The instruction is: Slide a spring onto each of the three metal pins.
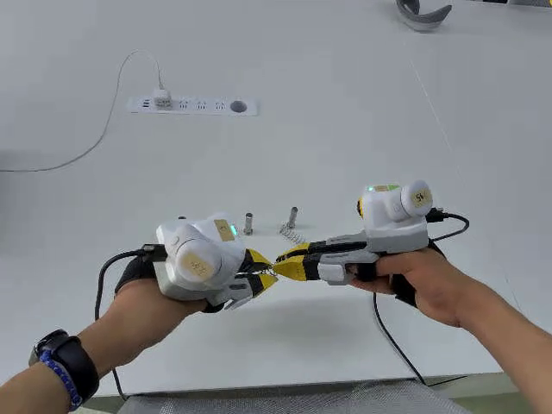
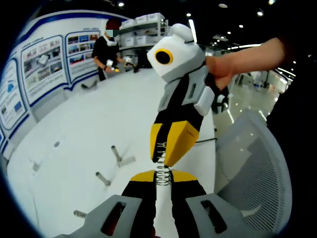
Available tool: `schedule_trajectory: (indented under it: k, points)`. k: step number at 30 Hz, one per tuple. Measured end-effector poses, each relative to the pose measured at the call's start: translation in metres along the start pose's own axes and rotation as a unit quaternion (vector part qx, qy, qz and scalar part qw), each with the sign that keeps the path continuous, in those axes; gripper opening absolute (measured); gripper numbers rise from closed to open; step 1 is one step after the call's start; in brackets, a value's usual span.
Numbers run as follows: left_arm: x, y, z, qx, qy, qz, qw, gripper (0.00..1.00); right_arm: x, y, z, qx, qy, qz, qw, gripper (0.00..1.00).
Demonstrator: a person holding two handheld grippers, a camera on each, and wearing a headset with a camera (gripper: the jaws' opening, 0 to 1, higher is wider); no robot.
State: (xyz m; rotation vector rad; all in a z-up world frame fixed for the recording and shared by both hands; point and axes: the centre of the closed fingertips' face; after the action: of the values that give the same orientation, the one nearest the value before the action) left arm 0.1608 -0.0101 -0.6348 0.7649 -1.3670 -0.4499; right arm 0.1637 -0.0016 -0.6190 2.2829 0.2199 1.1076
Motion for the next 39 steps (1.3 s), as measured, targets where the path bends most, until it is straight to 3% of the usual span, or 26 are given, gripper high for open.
schedule_trajectory:
  k: [7, 14, 18, 28, 39]
  points:
    - [0.011, 0.001, 0.006, -0.014, -0.005, 0.022, 0.9996, 0.09, -0.003, 0.004, -0.005, 0.000, 0.070, -0.057, 0.9959, 0.13]
    - [0.020, 0.003, 0.013, -0.032, -0.010, 0.041, 0.9986, 0.09, -0.003, 0.012, -0.012, 0.020, 0.094, -0.080, 0.9922, 0.13]
    - [0.024, 0.006, 0.017, -0.043, -0.016, 0.052, 0.9976, 0.09, -0.002, 0.016, -0.020, 0.031, 0.122, -0.100, 0.9870, 0.13]
    - [0.028, 0.011, 0.019, -0.056, -0.018, 0.065, 0.9962, 0.09, 0.002, 0.017, -0.030, 0.041, 0.164, -0.131, 0.9768, 0.15]
    - [0.022, 0.020, 0.020, -0.063, -0.019, 0.068, 0.9955, 0.10, 0.002, 0.014, -0.034, 0.056, 0.175, -0.144, 0.9724, 0.12]
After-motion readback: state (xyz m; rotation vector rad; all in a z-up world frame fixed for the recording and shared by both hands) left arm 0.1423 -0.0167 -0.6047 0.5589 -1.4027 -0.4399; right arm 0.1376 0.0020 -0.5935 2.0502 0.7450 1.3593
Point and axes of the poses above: the centre of the closed fingertips' face, and the gripper's own axes: y roughly backward along the fingers, z roughly to its right, x roughly out of its top, and after that the axes turned 10 degrees about -z, right-handed
